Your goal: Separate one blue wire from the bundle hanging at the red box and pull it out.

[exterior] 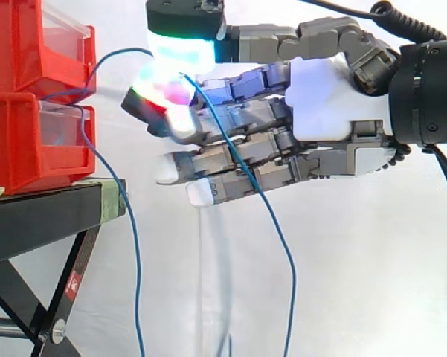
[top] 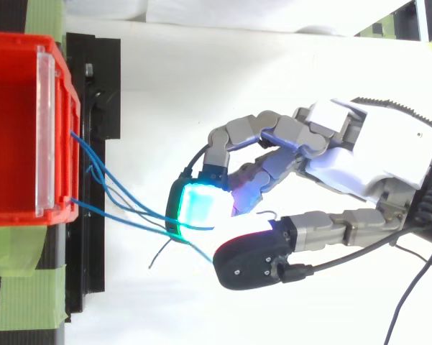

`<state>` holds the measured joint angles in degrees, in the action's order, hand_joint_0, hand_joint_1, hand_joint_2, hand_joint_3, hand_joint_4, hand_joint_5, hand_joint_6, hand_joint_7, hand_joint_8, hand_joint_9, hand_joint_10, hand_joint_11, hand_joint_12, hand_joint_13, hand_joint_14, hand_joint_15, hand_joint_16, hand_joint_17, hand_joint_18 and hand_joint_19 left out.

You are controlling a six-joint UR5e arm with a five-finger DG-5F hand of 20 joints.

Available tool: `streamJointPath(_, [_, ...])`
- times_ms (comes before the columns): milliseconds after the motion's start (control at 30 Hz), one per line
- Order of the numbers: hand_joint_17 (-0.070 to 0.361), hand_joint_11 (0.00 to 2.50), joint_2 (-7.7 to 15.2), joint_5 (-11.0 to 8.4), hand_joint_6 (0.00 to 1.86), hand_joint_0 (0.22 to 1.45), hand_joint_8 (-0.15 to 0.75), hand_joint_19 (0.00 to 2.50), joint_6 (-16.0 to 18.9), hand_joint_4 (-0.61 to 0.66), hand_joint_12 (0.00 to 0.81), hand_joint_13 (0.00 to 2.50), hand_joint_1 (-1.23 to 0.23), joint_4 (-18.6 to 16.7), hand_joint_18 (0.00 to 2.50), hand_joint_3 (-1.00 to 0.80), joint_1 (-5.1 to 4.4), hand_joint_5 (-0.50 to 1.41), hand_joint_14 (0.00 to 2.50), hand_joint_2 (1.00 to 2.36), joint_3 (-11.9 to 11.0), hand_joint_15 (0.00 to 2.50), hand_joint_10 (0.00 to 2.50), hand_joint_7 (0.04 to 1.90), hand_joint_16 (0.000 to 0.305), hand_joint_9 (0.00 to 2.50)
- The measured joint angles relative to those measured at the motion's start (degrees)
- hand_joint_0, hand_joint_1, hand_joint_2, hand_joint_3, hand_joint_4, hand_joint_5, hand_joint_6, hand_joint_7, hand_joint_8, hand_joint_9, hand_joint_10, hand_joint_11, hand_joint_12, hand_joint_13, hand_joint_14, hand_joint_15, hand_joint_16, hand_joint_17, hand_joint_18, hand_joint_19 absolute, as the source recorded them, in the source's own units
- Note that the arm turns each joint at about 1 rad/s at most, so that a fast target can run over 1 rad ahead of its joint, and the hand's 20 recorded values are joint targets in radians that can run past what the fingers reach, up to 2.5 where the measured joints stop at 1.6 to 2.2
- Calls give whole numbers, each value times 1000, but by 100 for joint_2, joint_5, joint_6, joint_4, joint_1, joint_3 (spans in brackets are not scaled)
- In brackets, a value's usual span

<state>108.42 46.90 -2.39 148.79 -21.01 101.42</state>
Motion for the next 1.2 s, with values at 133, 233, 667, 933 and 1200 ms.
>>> streamJointPath(133, [143, 248, 0, -3, 872, 592, 332, 383, 1, -42, 466, 546, -859, 1, 665, -60, 0, -102, 11, 1014, 0, 392, 6, 1185, 63, 511])
streamJointPath(233, [143, 201, -1, -4, 871, 592, 323, 386, 1, -45, 479, 586, -859, 1, 691, -62, 0, -103, 11, 1013, 0, 395, 7, 1187, 64, 466])
streamJointPath(667, [146, 167, 2, -5, 865, 588, 324, 315, -3, -59, 468, 466, -867, 8, 560, -42, 0, -99, 11, 1012, 0, 347, 4, 1199, 65, 481])
streamJointPath(933, [148, 154, 3, -6, 863, 589, 324, 271, -17, -49, 473, 431, -873, 183, 520, -41, -3, -97, 9, 1011, 0, 323, 4, 1206, 66, 467])
streamJointPath(1200, [150, 161, -2, -35, 864, 589, 329, 291, 61, -42, 477, 446, -873, 859, 534, -44, -104, -96, 11, 1010, 0, 333, 4, 1192, 67, 487])
